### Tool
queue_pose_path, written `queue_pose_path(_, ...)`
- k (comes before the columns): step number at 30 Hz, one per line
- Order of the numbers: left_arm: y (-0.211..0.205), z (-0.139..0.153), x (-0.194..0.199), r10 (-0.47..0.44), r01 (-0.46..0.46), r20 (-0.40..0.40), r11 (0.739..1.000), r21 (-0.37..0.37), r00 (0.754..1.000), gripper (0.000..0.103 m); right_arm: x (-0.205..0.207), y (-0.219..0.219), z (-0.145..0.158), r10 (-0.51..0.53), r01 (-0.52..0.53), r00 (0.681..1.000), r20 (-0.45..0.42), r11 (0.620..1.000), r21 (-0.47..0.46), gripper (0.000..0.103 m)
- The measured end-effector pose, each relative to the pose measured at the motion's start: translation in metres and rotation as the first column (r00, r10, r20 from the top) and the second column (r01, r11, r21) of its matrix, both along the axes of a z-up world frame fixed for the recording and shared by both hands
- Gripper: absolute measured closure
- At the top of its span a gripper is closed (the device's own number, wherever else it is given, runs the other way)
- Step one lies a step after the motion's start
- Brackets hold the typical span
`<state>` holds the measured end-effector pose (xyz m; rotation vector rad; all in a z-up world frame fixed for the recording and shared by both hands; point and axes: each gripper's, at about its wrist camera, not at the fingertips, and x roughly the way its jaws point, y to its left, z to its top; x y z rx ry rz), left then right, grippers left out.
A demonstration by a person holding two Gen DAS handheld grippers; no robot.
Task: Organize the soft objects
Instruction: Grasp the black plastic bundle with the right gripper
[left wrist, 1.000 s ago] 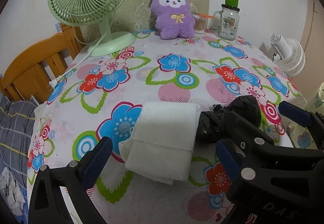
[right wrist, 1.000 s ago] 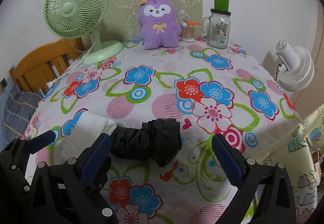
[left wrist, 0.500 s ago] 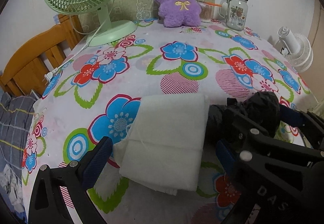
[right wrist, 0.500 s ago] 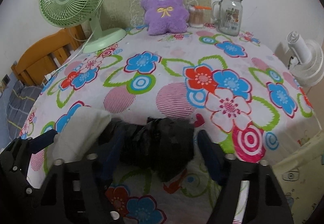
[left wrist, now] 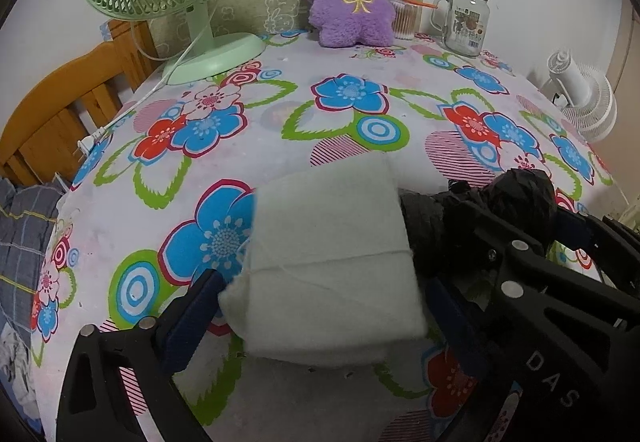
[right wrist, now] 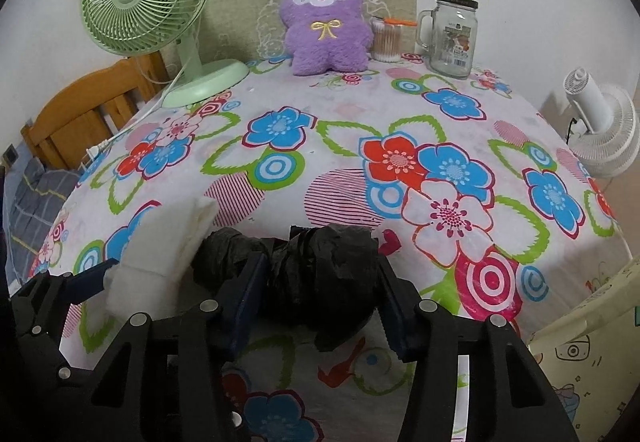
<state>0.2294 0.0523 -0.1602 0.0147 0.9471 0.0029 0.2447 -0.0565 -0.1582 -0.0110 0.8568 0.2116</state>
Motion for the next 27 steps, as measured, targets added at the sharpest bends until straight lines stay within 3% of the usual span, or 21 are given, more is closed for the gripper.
queue_pose_path(10, -0.002, 0.005, -0.003, -0.022, 0.023, 0.019, 0.999, -0.028, 1.000, 0.043, -0.001, -0.006, 0.002, -0.028, 0.028, 1.000, -0.003, 1.000, 0.005, 0.048)
queue_pose_path(27, -0.003, 0.009, -0.021, -0.018, 0.018, 0.029, 1.000, -0.004, 0.999, 0.048, -0.025, -0.001, 0.008, 0.042, -0.042, 0.999, 0.006, 0.999, 0.007, 0.049)
